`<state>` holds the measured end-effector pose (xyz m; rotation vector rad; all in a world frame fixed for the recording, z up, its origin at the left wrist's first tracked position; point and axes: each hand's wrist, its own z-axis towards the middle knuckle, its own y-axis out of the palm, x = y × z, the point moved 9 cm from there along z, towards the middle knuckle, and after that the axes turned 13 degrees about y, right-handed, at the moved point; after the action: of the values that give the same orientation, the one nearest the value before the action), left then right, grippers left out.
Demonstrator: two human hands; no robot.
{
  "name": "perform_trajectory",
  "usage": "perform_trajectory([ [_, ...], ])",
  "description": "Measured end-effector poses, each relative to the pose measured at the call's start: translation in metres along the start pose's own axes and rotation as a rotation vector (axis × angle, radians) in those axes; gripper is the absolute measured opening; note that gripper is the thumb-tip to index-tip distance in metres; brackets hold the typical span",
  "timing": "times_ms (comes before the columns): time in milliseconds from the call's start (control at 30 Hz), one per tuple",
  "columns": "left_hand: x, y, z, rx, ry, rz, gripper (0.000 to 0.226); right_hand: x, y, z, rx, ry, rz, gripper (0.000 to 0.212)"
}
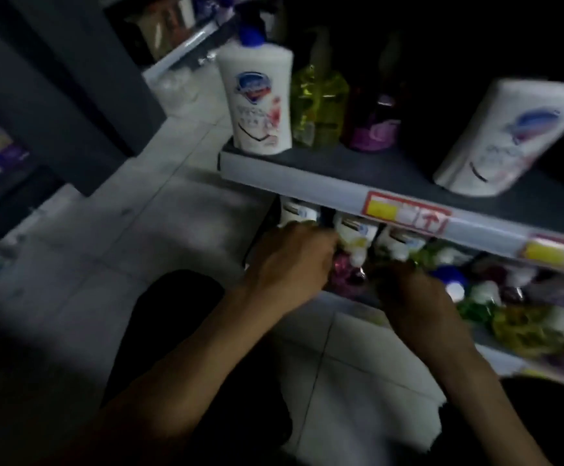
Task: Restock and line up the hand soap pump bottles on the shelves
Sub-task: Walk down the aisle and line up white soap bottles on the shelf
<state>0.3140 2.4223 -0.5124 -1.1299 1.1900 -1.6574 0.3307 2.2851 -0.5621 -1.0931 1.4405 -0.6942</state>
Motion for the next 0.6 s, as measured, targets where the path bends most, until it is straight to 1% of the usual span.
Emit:
perform_trajectory([
  [67, 0.005, -0.017, -0.012, -0.014, 0.033, 0.007, 0.012, 0.003, -0.011, -0.016, 0.055, 0.054, 0.047, 0.018],
  [200, 0.003, -0.067, -0.029, 0.023, 0.114, 0.119, 0.017, -0.039, -0.05, -0.028, 0.183, -0.041, 0.058, 0.02],
  [333, -0.006, -0.092, -0.037, 0.065, 0.127, 0.201, 0.021, -0.073, -0.072, -0.023, 0.198, -0.053, -0.032, 0.023],
  [400, -0.009, -0.093, -0.027, 0.075, 0.126, 0.247, 0.02, -0.081, -0.081, -0.017, 0.248, -0.062, -0.059, 0.023],
  [467, -0.01, -0.085, -0.014, 0.086, 0.151, 0.245, 0.019, -0.073, -0.084, -0.01, 0.295, -0.05, -0.069, 0.022],
  [533, -0.013, -0.061, -0.003, 0.033, 0.16, 0.215, 0.02, -0.057, -0.071, 0.001, 0.269, -0.024, -0.149, 0.022],
  [600, -0.017, -0.031, 0.008, -0.074, 0.144, 0.193, 0.02, -0.052, -0.055, 0.016, 0.193, -0.015, -0.246, 0.023],
])
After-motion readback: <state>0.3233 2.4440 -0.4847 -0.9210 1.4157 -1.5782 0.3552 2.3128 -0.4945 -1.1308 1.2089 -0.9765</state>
